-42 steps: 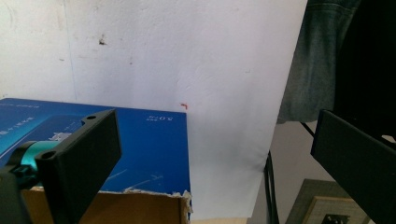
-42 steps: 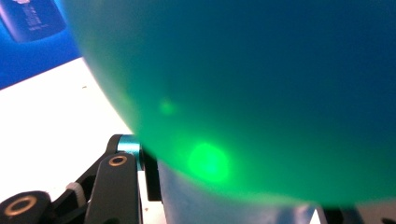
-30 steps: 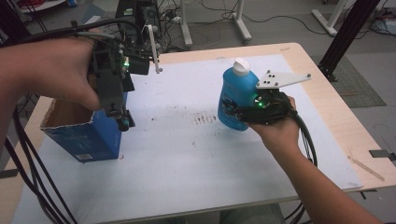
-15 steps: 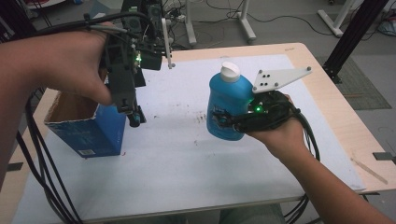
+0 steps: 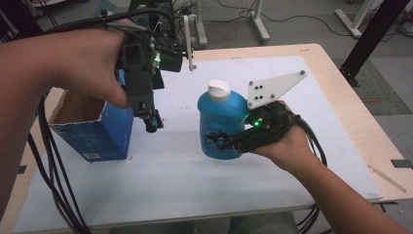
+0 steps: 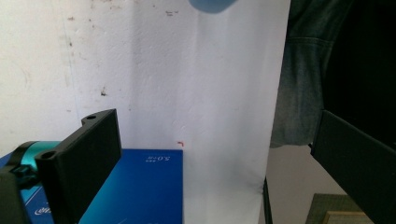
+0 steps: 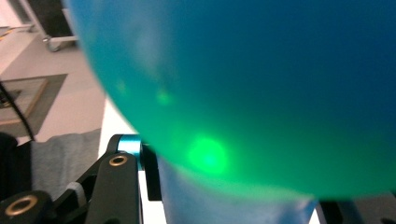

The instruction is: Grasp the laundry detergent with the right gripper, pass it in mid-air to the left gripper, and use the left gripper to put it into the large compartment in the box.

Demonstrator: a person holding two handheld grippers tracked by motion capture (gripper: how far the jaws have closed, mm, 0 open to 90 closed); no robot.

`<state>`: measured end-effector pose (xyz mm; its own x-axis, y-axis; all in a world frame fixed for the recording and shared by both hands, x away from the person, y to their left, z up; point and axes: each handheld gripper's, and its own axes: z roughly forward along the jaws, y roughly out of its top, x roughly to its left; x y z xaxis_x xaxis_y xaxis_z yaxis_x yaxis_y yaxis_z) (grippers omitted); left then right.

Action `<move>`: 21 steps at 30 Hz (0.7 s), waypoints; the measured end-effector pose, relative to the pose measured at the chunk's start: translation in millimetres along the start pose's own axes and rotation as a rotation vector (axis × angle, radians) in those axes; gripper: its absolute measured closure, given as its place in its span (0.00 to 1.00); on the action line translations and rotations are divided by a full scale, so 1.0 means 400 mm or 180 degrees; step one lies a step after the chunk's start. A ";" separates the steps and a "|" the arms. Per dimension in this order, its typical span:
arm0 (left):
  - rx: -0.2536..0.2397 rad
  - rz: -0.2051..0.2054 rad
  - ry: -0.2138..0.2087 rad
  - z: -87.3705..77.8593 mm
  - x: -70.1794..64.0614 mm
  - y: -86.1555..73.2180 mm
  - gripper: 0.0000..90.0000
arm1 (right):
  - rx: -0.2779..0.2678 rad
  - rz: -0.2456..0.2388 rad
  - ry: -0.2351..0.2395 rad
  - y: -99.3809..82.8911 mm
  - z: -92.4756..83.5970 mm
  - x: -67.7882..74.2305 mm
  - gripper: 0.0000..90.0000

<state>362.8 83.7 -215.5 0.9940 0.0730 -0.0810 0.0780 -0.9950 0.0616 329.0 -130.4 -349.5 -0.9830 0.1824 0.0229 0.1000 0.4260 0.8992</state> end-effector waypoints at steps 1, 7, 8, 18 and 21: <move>-0.0007 0.0002 0.0001 0.002 -0.002 0.002 0.02 | -0.0001 -0.0016 0.0033 0.002 0.006 0.001 0.51; 0.0008 0.0038 -0.0015 0.006 -0.011 0.014 0.02 | -0.0004 -0.0064 0.0175 0.010 0.031 0.006 0.51; 0.0001 0.0061 -0.0024 0.008 -0.015 0.019 0.02 | -0.0004 -0.0091 0.0226 0.014 0.042 0.007 0.51; 0.0023 0.0127 -0.0036 0.010 -0.031 0.041 0.02 | -0.0006 -0.0151 0.0387 0.036 0.081 0.015 0.52; 0.0024 0.0139 -0.0032 0.010 -0.035 0.046 0.02 | 0.0000 -0.0149 0.0408 0.040 0.090 0.015 0.52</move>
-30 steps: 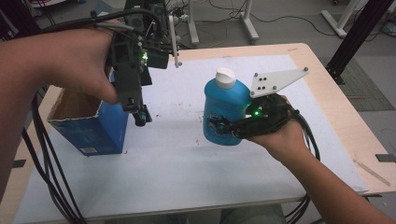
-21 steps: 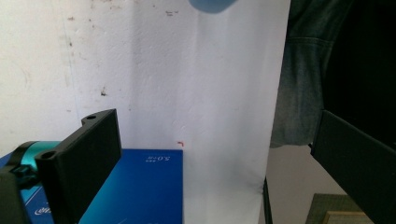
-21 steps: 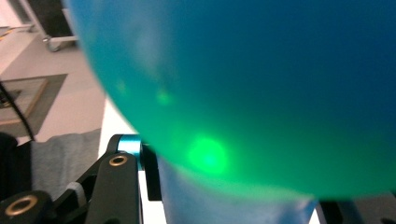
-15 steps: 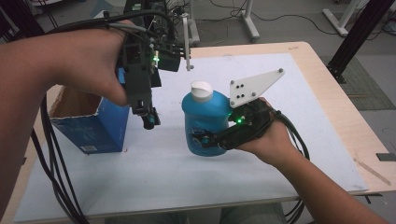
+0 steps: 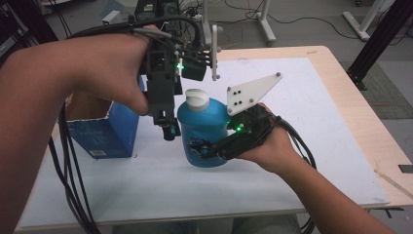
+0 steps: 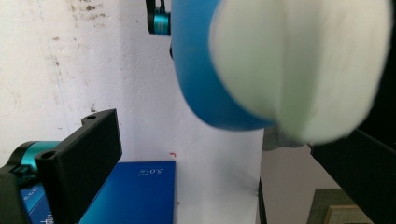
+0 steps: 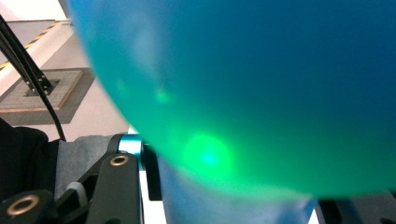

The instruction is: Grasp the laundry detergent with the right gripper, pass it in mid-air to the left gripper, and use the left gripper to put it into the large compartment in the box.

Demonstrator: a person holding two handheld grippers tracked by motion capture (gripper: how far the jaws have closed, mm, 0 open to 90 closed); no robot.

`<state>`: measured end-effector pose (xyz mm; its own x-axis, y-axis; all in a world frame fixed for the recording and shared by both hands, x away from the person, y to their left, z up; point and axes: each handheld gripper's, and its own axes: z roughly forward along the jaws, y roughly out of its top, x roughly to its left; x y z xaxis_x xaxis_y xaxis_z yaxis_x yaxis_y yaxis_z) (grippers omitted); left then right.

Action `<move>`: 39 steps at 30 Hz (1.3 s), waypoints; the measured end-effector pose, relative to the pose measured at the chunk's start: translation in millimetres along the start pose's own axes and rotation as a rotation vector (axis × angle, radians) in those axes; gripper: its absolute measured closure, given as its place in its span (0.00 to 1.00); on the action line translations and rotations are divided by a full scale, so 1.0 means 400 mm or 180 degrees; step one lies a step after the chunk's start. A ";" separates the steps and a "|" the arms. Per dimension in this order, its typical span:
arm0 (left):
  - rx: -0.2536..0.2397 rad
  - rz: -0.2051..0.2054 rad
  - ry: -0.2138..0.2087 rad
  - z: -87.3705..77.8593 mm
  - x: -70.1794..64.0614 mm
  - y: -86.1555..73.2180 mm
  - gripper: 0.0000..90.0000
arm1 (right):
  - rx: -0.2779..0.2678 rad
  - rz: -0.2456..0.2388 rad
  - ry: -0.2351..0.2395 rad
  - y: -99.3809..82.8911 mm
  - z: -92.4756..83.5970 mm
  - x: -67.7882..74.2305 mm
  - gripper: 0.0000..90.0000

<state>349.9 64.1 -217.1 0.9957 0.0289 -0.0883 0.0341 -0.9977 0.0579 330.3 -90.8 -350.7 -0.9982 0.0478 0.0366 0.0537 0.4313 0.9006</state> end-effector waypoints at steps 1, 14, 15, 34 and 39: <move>0.0000 -0.0003 -0.0006 0.000 -0.002 0.002 0.02 | -0.0001 0.0000 0.0012 0.002 0.003 0.000 0.52; 0.0054 0.0028 0.0001 0.009 -0.012 0.022 0.02 | 0.0011 -0.0038 0.0085 0.029 0.034 -0.005 0.52; 0.0053 0.0014 -0.0001 0.010 -0.013 0.022 0.02 | 0.0014 -0.0034 0.0084 0.031 0.034 -0.005 0.52; 0.0152 0.0061 0.0003 0.027 -0.014 0.049 0.04 | 0.0009 -0.0003 0.0120 0.035 0.037 -0.007 0.52; 0.0178 0.0067 0.0020 0.024 -0.015 0.052 0.12 | -0.0021 0.0003 0.0107 0.035 0.034 -0.008 0.52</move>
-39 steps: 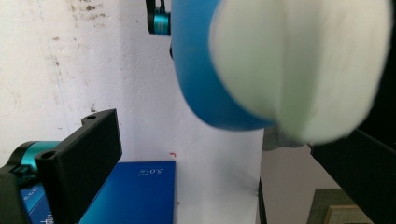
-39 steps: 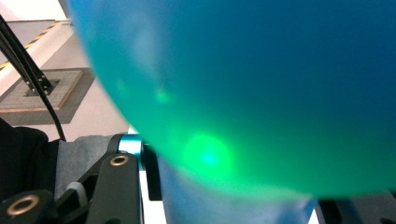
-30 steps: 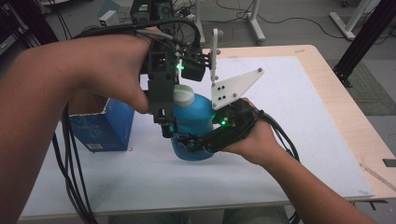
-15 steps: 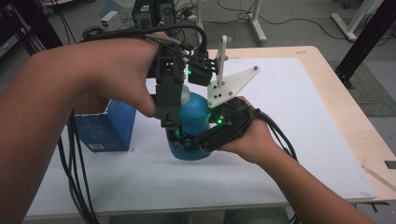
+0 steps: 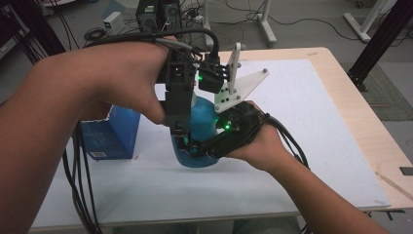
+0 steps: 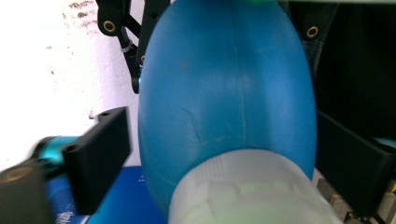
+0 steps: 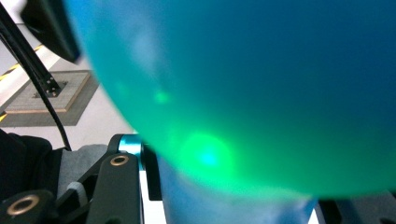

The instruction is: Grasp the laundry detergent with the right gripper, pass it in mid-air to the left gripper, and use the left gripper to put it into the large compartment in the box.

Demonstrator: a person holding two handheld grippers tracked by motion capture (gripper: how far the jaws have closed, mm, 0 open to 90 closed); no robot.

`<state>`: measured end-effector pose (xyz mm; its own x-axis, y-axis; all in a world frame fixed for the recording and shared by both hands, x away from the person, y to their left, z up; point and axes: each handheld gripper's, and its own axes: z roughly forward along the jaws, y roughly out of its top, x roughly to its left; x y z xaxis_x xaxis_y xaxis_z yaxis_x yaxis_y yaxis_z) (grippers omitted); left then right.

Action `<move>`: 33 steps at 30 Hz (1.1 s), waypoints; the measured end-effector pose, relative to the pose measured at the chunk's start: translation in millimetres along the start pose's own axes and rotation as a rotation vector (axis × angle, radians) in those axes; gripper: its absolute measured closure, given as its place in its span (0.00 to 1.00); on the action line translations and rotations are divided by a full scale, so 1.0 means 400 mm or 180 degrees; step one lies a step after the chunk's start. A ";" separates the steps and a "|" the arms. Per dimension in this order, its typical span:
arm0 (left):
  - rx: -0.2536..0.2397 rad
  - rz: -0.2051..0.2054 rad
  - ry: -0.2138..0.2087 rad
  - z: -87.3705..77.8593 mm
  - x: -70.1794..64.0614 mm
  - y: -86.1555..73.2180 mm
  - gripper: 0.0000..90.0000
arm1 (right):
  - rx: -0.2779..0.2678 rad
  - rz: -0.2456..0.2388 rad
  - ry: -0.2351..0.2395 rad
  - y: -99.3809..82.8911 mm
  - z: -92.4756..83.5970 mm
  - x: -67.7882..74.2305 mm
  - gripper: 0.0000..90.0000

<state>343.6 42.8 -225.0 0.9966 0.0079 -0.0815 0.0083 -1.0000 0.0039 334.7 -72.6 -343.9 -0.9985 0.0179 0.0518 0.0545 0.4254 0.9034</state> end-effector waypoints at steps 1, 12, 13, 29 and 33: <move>0.0004 0.0003 0.0005 0.000 -0.001 0.001 0.12 | -0.0001 -0.0002 -0.0004 0.000 0.000 0.000 0.52; 0.0027 0.0020 0.0026 -0.003 -0.006 0.012 0.17 | -0.0006 0.0007 0.0002 0.001 0.000 0.001 0.52; 0.0034 0.0008 0.0018 -0.003 -0.006 0.012 0.17 | -0.0008 0.0005 -0.0001 0.001 -0.001 0.001 0.52; 0.0029 -0.0008 0.0031 -0.005 -0.005 0.019 0.26 | -0.0018 -0.0006 -0.0012 0.002 -0.004 0.003 0.52; 0.0023 -0.0036 0.0031 -0.007 -0.003 0.018 0.27 | -0.0019 -0.0004 -0.0012 0.001 -0.003 0.003 0.52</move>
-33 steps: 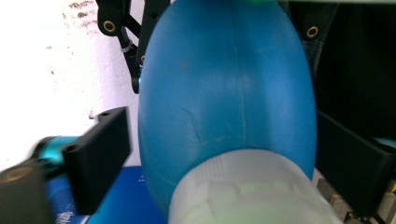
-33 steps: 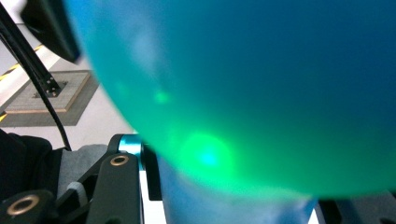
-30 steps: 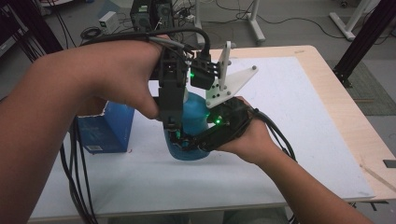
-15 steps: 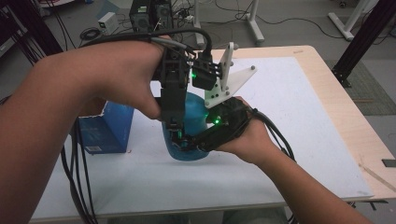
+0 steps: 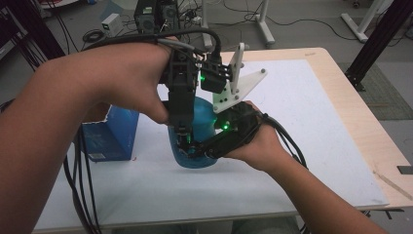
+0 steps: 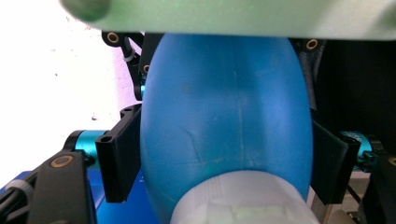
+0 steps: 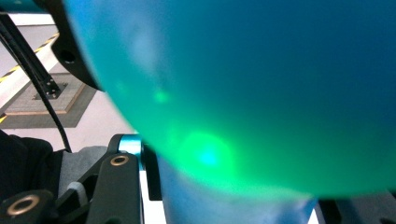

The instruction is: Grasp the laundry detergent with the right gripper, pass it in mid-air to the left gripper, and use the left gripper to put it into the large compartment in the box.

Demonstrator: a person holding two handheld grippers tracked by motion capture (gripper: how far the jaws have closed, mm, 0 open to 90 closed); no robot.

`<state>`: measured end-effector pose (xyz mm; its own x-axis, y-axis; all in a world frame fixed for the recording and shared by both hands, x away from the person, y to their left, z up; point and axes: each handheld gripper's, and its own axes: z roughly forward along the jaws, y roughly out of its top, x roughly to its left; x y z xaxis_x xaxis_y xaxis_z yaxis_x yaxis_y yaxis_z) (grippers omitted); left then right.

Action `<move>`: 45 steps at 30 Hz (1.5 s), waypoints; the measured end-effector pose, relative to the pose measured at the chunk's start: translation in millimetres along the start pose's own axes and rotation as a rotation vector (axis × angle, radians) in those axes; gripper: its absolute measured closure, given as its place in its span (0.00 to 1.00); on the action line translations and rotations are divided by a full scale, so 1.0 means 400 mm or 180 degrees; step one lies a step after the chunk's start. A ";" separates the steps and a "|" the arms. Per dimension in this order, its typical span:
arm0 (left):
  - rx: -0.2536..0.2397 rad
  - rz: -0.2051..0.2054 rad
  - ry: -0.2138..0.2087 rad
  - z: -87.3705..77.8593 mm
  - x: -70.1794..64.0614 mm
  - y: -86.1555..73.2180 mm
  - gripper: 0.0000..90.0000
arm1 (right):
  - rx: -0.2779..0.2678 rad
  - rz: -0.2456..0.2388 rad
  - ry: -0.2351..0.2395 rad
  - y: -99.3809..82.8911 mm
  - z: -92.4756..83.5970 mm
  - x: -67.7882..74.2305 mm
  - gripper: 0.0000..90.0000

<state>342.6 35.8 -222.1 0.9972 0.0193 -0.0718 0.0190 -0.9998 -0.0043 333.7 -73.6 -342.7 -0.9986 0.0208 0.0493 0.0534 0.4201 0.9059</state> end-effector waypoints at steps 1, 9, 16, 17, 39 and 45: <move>0.0000 0.0000 0.0002 0.000 0.000 0.000 0.27 | 0.0002 0.0002 -0.0001 0.000 0.000 0.000 0.52; 0.0013 -0.0042 0.0027 0.002 0.002 -0.002 0.27 | -0.0004 0.0011 0.0004 0.000 0.000 -0.001 0.52; 0.0023 -0.0011 0.0025 0.003 -0.002 0.001 0.31 | -0.0013 0.0016 0.0004 -0.001 0.001 -0.001 0.52; 0.0014 -0.0009 0.0030 0.003 -0.002 0.001 0.31 | -0.0015 0.0016 0.0010 0.000 0.002 -0.001 0.52; 0.0006 -0.0039 0.0042 0.001 -0.004 0.005 0.44 | -0.0061 0.0030 0.0031 0.001 0.003 -0.001 0.52; 0.0014 -0.0023 0.0056 -0.003 -0.007 0.008 0.44 | -0.0074 0.0022 0.0039 0.002 0.001 0.000 0.52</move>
<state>339.9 32.5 -220.5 0.9982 0.0264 -0.0542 0.0260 -0.9996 -0.0090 333.8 -72.9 -342.0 -0.9981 0.0123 0.0606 0.0604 0.3989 0.9150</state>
